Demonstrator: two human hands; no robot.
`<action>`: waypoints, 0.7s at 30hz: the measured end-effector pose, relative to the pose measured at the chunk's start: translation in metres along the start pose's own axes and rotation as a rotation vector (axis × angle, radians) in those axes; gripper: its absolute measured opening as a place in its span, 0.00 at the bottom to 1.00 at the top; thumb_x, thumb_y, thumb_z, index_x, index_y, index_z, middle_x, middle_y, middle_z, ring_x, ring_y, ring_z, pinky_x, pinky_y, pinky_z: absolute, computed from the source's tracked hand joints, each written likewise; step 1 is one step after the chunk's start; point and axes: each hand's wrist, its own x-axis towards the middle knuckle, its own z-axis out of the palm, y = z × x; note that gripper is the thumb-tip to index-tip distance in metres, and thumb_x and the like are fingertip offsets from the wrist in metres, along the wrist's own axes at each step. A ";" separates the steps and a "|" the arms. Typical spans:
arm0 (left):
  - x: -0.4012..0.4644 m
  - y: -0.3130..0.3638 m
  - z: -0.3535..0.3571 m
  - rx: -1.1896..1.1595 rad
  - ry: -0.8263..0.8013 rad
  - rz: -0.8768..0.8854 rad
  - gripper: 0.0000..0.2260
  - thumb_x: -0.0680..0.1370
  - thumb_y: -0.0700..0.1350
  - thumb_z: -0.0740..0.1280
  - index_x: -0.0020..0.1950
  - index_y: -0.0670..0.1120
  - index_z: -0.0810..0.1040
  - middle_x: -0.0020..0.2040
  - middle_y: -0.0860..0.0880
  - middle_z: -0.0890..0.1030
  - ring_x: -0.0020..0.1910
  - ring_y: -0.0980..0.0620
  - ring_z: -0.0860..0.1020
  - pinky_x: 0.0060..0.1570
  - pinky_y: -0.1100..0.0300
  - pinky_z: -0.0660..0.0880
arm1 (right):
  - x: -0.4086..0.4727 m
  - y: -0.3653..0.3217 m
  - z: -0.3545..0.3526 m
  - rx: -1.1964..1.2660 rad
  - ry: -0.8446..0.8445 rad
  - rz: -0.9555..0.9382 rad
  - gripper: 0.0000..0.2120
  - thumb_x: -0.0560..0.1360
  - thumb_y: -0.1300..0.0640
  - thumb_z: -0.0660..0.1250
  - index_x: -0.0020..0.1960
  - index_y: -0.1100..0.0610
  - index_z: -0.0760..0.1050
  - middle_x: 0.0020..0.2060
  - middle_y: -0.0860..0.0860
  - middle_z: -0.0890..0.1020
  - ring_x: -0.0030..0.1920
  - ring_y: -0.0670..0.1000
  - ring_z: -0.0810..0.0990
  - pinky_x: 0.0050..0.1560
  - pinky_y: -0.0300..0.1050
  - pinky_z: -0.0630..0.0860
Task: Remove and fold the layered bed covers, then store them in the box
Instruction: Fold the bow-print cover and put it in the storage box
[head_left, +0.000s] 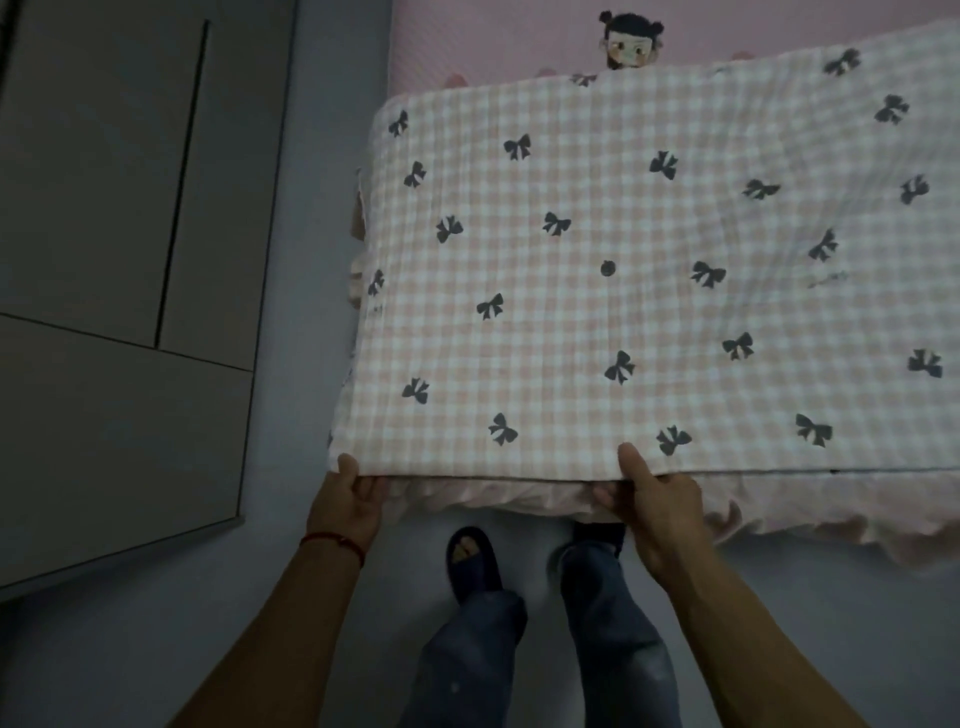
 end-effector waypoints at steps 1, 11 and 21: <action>0.004 0.003 -0.001 0.040 0.008 -0.009 0.13 0.85 0.44 0.61 0.68 0.45 0.74 0.65 0.44 0.78 0.61 0.48 0.78 0.70 0.49 0.70 | -0.003 -0.001 0.000 -0.045 -0.018 0.025 0.14 0.80 0.58 0.70 0.56 0.70 0.78 0.40 0.60 0.87 0.40 0.58 0.88 0.37 0.47 0.85; -0.012 0.037 0.102 1.192 0.284 0.568 0.34 0.70 0.39 0.71 0.76 0.48 0.67 0.76 0.42 0.63 0.72 0.39 0.66 0.68 0.48 0.69 | -0.001 -0.075 0.038 -1.235 -0.028 -0.801 0.15 0.78 0.46 0.67 0.62 0.51 0.79 0.60 0.50 0.82 0.56 0.50 0.80 0.55 0.53 0.80; 0.049 0.056 0.391 2.396 -0.380 0.728 0.60 0.67 0.56 0.80 0.71 0.75 0.30 0.77 0.53 0.24 0.77 0.32 0.34 0.67 0.21 0.51 | 0.092 -0.088 0.101 -1.618 -0.020 -0.496 0.59 0.71 0.35 0.72 0.79 0.46 0.28 0.76 0.65 0.27 0.75 0.73 0.29 0.70 0.80 0.37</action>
